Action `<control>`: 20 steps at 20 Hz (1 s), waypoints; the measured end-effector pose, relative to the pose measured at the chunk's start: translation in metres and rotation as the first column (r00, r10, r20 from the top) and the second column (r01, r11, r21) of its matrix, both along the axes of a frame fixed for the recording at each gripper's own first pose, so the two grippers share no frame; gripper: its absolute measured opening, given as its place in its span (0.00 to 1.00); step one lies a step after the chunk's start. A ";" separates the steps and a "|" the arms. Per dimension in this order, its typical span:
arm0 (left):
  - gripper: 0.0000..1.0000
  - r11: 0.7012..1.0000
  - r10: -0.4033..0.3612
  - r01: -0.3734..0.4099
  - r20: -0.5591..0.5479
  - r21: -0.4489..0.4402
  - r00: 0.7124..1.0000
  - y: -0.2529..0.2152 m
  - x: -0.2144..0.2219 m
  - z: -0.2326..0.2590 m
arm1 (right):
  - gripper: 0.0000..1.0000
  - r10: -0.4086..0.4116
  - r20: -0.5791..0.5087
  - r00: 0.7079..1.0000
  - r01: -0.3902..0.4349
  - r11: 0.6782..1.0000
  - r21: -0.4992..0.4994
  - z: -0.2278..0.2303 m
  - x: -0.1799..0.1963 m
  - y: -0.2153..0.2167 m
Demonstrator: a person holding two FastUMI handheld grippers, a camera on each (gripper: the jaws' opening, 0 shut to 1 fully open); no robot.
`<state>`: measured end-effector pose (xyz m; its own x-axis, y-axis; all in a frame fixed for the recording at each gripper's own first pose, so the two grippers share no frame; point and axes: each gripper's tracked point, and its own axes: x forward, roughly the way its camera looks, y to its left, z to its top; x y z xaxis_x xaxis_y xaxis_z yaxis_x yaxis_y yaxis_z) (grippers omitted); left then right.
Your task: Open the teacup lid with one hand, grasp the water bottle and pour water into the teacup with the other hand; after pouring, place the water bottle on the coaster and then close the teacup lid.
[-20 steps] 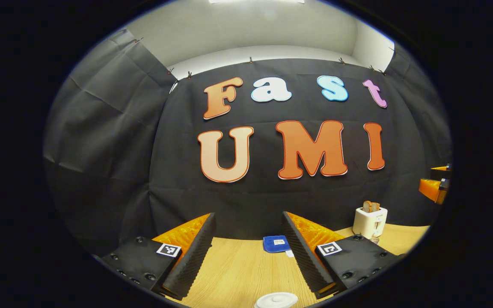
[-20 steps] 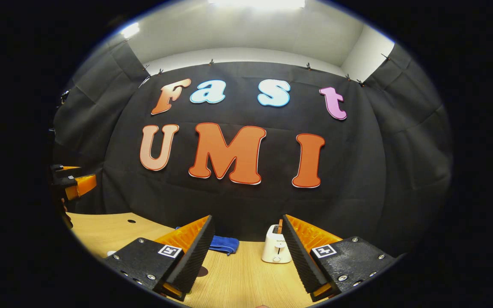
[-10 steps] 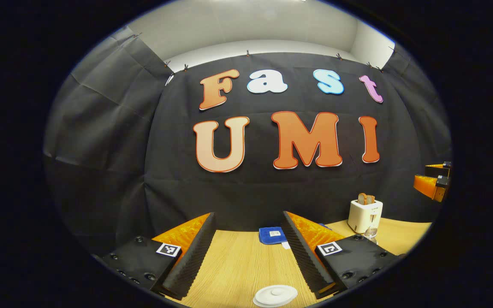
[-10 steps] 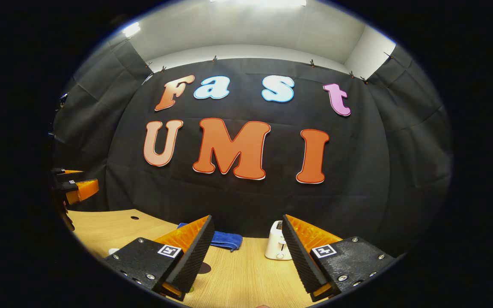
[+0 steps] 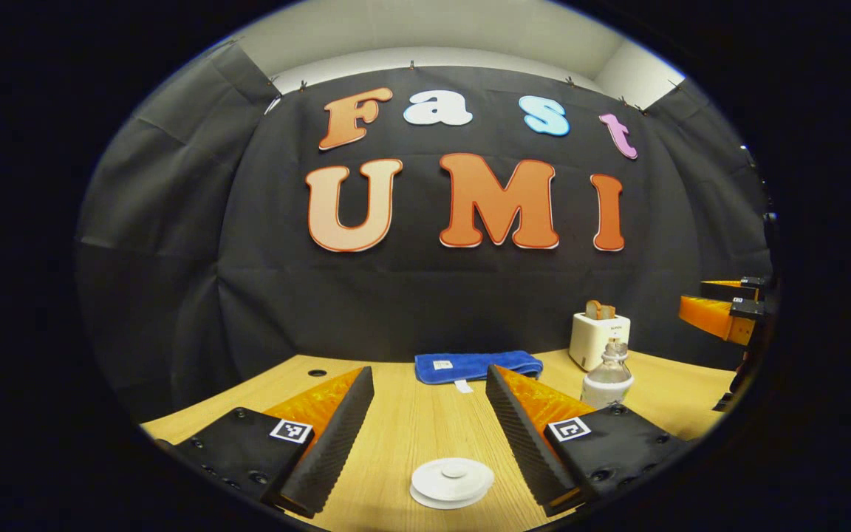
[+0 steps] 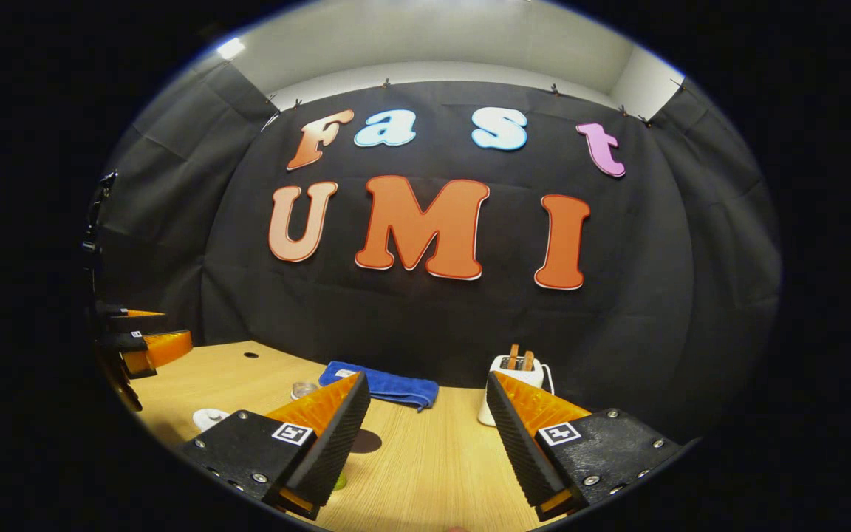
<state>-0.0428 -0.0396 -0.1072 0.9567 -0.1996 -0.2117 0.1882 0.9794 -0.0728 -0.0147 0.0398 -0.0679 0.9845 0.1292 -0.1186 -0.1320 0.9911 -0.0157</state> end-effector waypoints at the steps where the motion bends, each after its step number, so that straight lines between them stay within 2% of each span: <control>1: 1.00 1.000 -0.008 0.008 -0.019 0.002 1.000 -0.003 -0.002 -0.009 | 0.95 0.012 -0.005 1.000 -0.012 1.000 -0.003 -0.004 -0.001 0.003; 2: 0.96 1.000 -0.014 0.014 -0.034 0.006 0.999 -0.004 -0.004 -0.017 | 0.95 0.020 -0.008 1.000 -0.020 1.000 -0.008 -0.007 -0.003 0.004; 3: 1.00 1.000 -0.021 0.022 -0.049 0.010 0.999 -0.007 -0.007 -0.025 | 0.95 0.029 -0.009 1.000 -0.029 1.000 -0.012 -0.011 -0.004 0.006; 5: 1.00 0.999 -0.032 0.034 -0.079 0.021 0.996 -0.013 -0.009 -0.042 | 0.95 0.047 -0.025 0.999 -0.048 0.999 -0.011 -0.022 -0.006 0.011; 6: 0.96 0.999 -0.035 0.038 -0.095 0.024 0.995 -0.013 -0.009 -0.048 | 0.95 0.057 -0.039 0.998 -0.058 0.998 -0.009 -0.028 -0.006 0.014; 8: 1.00 0.998 -0.053 0.055 -0.127 0.013 0.991 -0.020 -0.010 -0.063 | 0.95 0.070 -0.067 0.995 -0.071 0.997 -0.013 -0.041 -0.009 0.017; 12: 0.98 0.997 -0.067 0.071 -0.198 0.016 0.978 -0.022 -0.011 -0.095 | 0.96 0.085 -0.097 0.992 -0.088 0.996 -0.030 -0.055 -0.013 0.020; 17: 0.82 0.995 -0.071 0.085 -0.249 0.045 0.966 -0.023 -0.010 -0.120 | 0.95 0.121 -0.113 0.986 -0.128 0.990 -0.054 -0.067 -0.018 0.030; 19: 0.80 0.994 -0.068 0.087 -0.244 0.065 0.967 -0.022 -0.008 -0.122 | 0.96 0.135 -0.120 0.984 -0.143 0.987 -0.067 -0.071 -0.019 0.034; 20: 0.72 0.992 -0.082 0.103 -0.252 0.069 0.964 -0.024 -0.010 -0.125 | 0.96 0.143 -0.126 0.982 -0.152 0.986 -0.070 -0.074 -0.020 0.036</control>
<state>-0.0527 -0.0632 -0.2320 0.8503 -0.2571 -0.4592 0.2643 0.9631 -0.0499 -0.0347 0.0755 -0.1420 0.9333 0.2576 -0.2502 -0.2825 0.9568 -0.0688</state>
